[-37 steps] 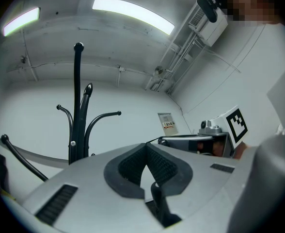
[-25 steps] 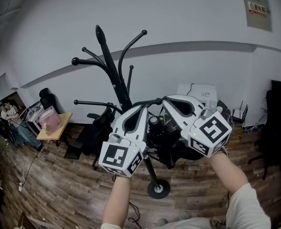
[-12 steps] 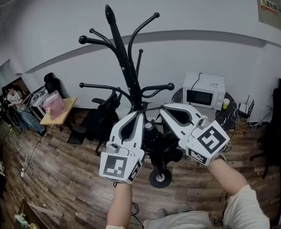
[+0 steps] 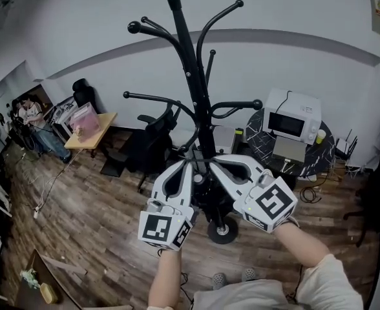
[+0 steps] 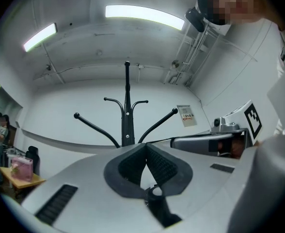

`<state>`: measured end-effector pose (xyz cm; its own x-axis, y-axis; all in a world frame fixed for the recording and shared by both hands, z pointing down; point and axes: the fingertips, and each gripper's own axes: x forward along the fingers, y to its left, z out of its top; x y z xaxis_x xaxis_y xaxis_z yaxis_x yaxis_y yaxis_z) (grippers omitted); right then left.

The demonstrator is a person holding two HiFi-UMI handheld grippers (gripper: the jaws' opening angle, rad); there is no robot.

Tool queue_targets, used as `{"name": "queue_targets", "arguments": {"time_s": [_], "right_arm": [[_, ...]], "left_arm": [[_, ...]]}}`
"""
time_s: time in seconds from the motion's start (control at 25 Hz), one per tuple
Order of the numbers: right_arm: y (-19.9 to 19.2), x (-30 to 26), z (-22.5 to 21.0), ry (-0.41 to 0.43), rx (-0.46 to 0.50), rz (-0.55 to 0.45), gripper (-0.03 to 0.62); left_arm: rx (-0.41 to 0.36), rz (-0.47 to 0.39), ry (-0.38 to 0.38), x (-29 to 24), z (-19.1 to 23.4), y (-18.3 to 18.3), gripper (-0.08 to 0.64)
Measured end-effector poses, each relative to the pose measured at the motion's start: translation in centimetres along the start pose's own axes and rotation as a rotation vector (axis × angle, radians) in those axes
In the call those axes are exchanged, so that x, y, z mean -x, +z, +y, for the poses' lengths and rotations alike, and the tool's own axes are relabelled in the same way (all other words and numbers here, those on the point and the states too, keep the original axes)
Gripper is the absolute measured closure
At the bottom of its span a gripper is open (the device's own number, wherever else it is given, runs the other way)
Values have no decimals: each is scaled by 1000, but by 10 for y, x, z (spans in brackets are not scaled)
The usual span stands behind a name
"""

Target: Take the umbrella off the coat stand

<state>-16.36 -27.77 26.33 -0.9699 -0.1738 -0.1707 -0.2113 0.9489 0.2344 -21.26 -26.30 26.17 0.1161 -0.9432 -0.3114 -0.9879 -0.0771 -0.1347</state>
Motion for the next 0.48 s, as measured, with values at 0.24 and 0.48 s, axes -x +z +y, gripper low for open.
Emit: {"name": "queue_targets", "arguments": {"time_s": [0.24, 0.48], "right_arm": [[-29, -13, 26, 30, -44, 8, 583], [-59, -22, 48, 90, -163, -19, 584]], "left_arm": [[24, 47, 56, 23, 17, -31, 537], [61, 85, 125, 47, 30, -57, 537]]}}
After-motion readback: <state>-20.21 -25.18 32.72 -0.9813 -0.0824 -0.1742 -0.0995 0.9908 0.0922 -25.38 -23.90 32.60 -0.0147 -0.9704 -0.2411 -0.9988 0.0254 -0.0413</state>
